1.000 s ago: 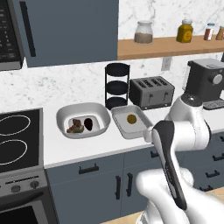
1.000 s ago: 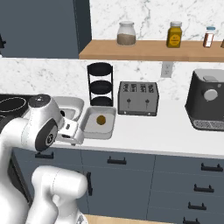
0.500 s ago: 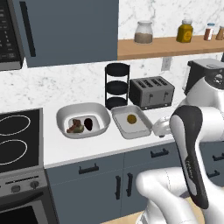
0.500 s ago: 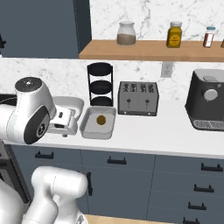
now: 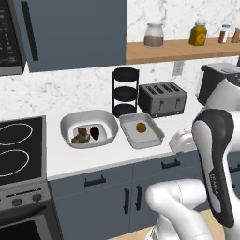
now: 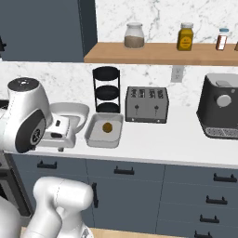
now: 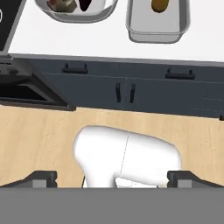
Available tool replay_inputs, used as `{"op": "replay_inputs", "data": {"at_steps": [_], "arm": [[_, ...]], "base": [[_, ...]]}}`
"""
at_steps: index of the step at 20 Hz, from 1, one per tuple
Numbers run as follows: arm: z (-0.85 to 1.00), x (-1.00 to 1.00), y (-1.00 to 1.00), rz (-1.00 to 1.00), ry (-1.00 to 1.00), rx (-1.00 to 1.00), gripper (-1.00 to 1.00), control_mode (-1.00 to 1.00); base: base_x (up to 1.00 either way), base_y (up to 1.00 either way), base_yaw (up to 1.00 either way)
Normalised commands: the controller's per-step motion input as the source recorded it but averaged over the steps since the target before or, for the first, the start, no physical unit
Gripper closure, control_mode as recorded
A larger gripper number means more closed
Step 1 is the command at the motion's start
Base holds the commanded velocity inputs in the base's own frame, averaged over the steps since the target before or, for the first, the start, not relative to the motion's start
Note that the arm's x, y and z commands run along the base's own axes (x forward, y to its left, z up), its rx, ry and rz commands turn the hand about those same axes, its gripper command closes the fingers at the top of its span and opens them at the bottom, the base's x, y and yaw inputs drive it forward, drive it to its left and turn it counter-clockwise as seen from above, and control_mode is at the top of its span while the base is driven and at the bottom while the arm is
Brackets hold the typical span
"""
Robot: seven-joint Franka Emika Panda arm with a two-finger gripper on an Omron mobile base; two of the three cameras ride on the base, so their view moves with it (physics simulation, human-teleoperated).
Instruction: Place one avocado and one steak in each tupperware on the nearby counter, to pack two identical lunches.
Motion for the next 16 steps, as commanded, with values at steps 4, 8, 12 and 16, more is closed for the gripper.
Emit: {"op": "replay_inputs", "data": {"at_steps": [4, 8, 12, 16], "arm": [[0.53, -0.23, 0.01, -0.08, 0.09, 0.06, -1.0, -1.0], [0.36, -0.53, 0.01, 0.0, 0.0, 0.0, -1.0, -1.0], [0.14, -0.65, 0.01, -0.02, 0.0, 0.0, -1.0, -1.0], [0.0, -0.26, 0.03, 0.0, 0.0, -0.02, -1.0, 1.0]], "base": [[0.0, 0.0, 0.0], [0.0, 0.0, 0.0], [0.0, 0.0, 0.0], [-0.18, 0.04, -0.01]]}}
